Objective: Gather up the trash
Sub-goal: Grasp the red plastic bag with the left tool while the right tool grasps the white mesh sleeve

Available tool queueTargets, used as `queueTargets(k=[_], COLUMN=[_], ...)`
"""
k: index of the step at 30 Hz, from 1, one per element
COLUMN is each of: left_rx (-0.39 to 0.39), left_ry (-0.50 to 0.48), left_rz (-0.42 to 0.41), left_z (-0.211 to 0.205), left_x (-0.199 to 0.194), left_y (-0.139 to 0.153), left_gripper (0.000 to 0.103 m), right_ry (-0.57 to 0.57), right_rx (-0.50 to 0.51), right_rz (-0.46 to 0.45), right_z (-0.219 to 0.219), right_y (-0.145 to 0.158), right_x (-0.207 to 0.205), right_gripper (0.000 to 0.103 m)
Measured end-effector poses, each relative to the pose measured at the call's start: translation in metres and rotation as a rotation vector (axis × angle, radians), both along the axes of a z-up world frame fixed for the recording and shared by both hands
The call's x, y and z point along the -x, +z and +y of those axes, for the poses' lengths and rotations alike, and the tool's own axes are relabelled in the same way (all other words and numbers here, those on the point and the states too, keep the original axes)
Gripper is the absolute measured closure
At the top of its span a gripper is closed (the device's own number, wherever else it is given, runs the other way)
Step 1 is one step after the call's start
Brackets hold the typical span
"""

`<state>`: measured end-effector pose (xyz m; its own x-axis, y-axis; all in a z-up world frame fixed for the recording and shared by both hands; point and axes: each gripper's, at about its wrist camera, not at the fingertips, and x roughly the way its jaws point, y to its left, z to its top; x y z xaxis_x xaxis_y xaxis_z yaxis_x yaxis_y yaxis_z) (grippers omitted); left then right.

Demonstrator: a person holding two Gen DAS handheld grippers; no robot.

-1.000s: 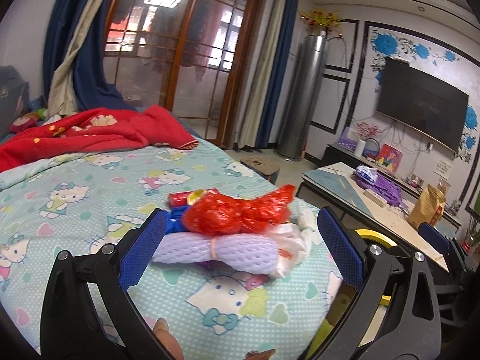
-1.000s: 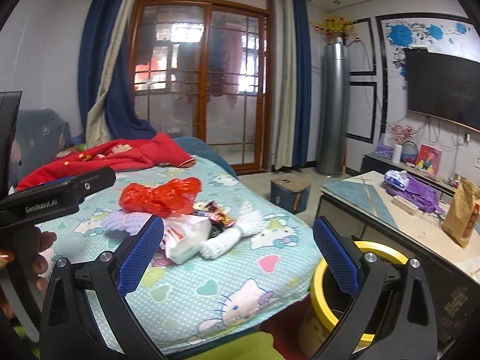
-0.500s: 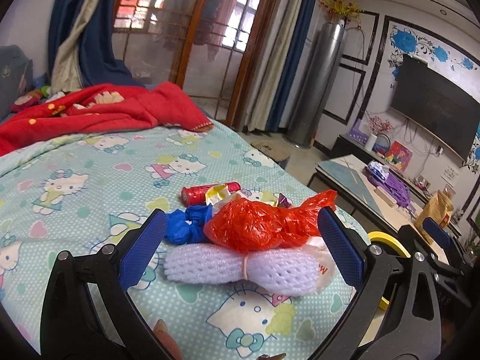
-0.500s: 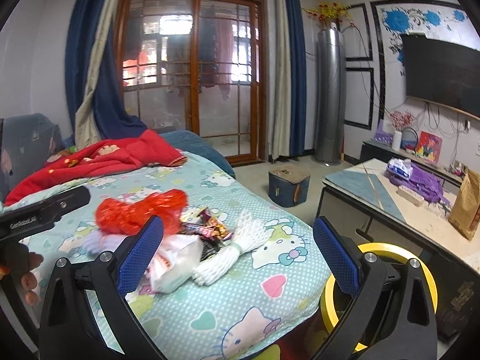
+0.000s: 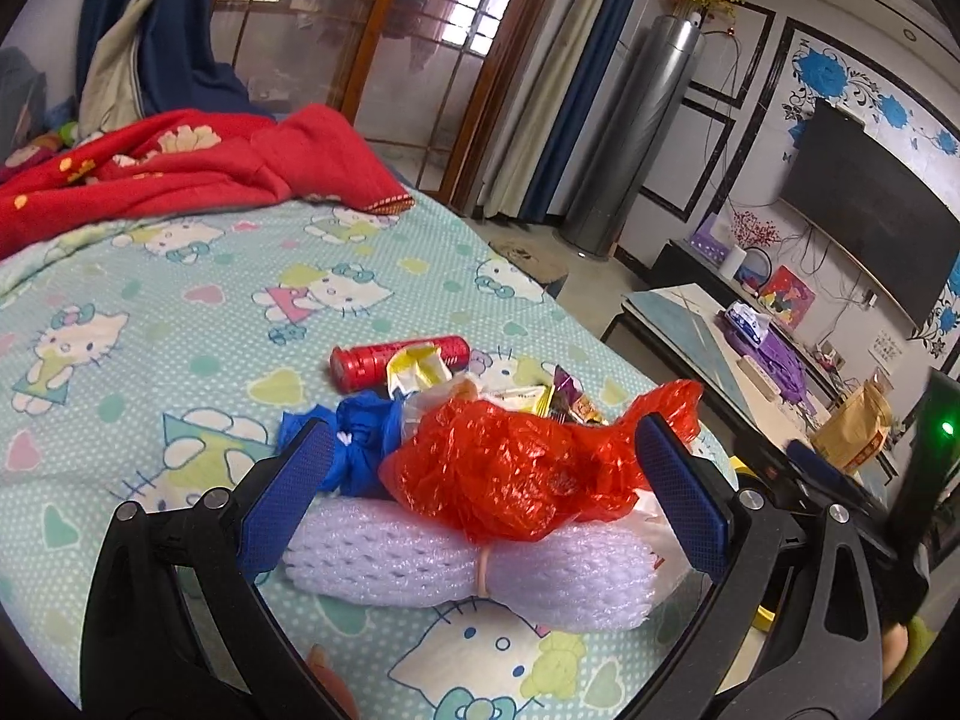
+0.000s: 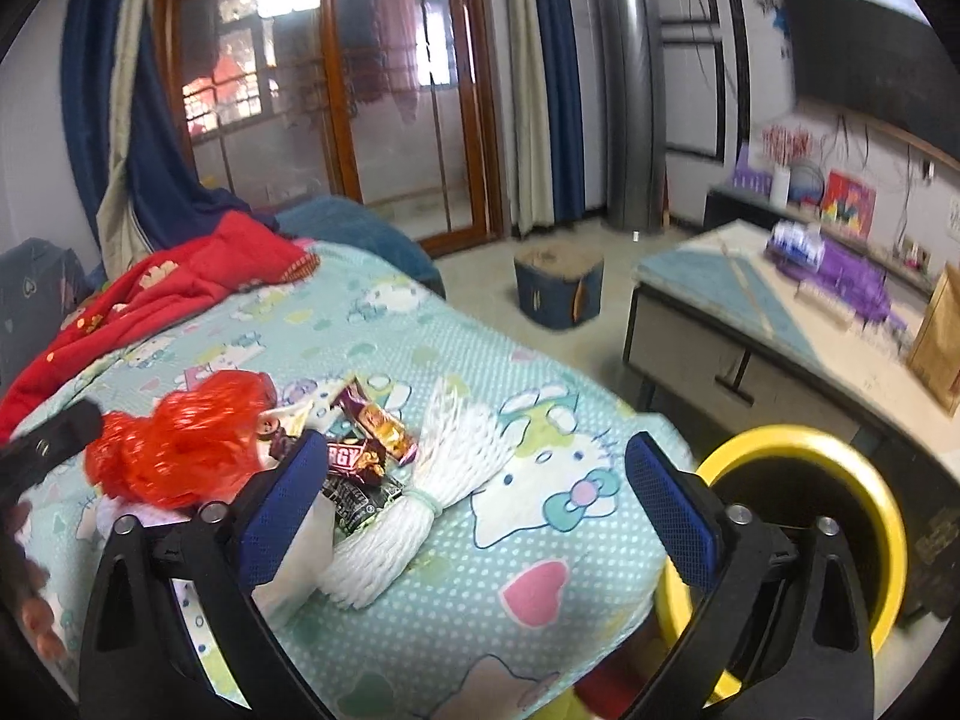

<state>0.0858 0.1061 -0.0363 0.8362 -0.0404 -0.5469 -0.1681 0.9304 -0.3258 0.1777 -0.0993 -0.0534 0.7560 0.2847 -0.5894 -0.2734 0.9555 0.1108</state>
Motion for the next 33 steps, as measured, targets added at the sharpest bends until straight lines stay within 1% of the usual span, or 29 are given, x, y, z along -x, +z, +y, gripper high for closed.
queueTargets(k=[2, 3, 5, 6, 8, 12, 13, 15, 16, 18, 19, 21, 22, 23, 24, 27, 28, 30, 32, 33], left_rx=[0.006, 0.009, 0.015, 0.015, 0.022, 0.033, 0.035, 0.031, 0.030, 0.028, 0.027, 0.026, 0.025, 0.022, 0.020, 0.008, 0.007, 0.004, 0.002, 0.001], left_ry=[-0.001, -0.001, -0.009, -0.010, -0.018, -0.037, -0.045, -0.053, -0.058, -0.059, -0.060, -0.065, -0.068, -0.072, -0.073, -0.081, -0.083, -0.090, -0.100, -0.098], left_rz=[0.005, 0.008, 0.015, 0.016, 0.015, 0.004, 0.001, 0.001, 0.000, -0.004, -0.008, -0.016, -0.018, -0.023, -0.024, -0.036, -0.040, -0.045, -0.046, -0.051], left_z=[0.001, 0.002, 0.002, 0.002, 0.002, -0.001, -0.002, -0.004, -0.005, -0.006, -0.007, -0.008, -0.008, -0.009, -0.010, -0.011, -0.012, -0.013, -0.013, -0.013], left_x=[-0.001, -0.001, -0.003, -0.003, -0.004, -0.003, -0.003, -0.004, -0.004, -0.004, -0.004, -0.002, -0.002, -0.001, 0.000, 0.002, 0.003, 0.004, 0.005, 0.005], left_y=[-0.003, -0.004, -0.007, -0.008, -0.009, -0.009, -0.009, -0.009, -0.009, -0.009, -0.009, -0.008, -0.008, -0.007, -0.007, -0.005, -0.004, -0.003, -0.002, -0.001], left_gripper=[0.012, 0.013, 0.018, 0.019, 0.023, 0.029, 0.033, 0.037, 0.039, 0.043, 0.047, 0.051, 0.058, 0.063, 0.064, 0.074, 0.084, 0.086, 0.091, 0.091], right_ry=[0.007, 0.011, 0.019, 0.021, 0.024, 0.023, 0.023, 0.028, 0.031, 0.033, 0.034, 0.034, 0.035, 0.033, 0.032, 0.026, 0.026, 0.029, 0.033, 0.033], right_rx=[-0.011, -0.014, -0.029, -0.035, -0.046, -0.062, -0.069, -0.083, -0.092, -0.101, -0.107, -0.111, -0.112, -0.114, -0.116, -0.115, -0.116, -0.115, -0.113, -0.112], right_rz=[0.054, 0.070, 0.106, 0.116, 0.137, 0.175, 0.186, 0.212, 0.229, 0.244, 0.251, 0.260, 0.264, 0.265, 0.265, 0.258, 0.256, 0.248, 0.239, 0.235], right_z=[0.003, 0.004, 0.007, 0.009, 0.012, 0.015, 0.015, 0.015, 0.015, 0.015, 0.014, 0.012, 0.011, 0.010, 0.008, 0.004, 0.003, 0.000, -0.001, -0.002], right_y=[-0.007, -0.010, -0.016, -0.018, -0.023, -0.032, -0.034, -0.038, -0.041, -0.045, -0.047, -0.050, -0.052, -0.053, -0.054, -0.055, -0.055, -0.055, -0.054, -0.053], right_x=[-0.010, -0.013, -0.019, -0.021, -0.024, -0.030, -0.033, -0.036, -0.038, -0.040, -0.040, -0.040, -0.039, -0.039, -0.038, -0.036, -0.036, -0.034, -0.033, -0.032], right_gripper=[0.018, 0.021, 0.025, 0.025, 0.026, 0.033, 0.034, 0.043, 0.045, 0.054, 0.057, 0.067, 0.069, 0.072, 0.073, 0.077, 0.077, 0.079, 0.079, 0.080])
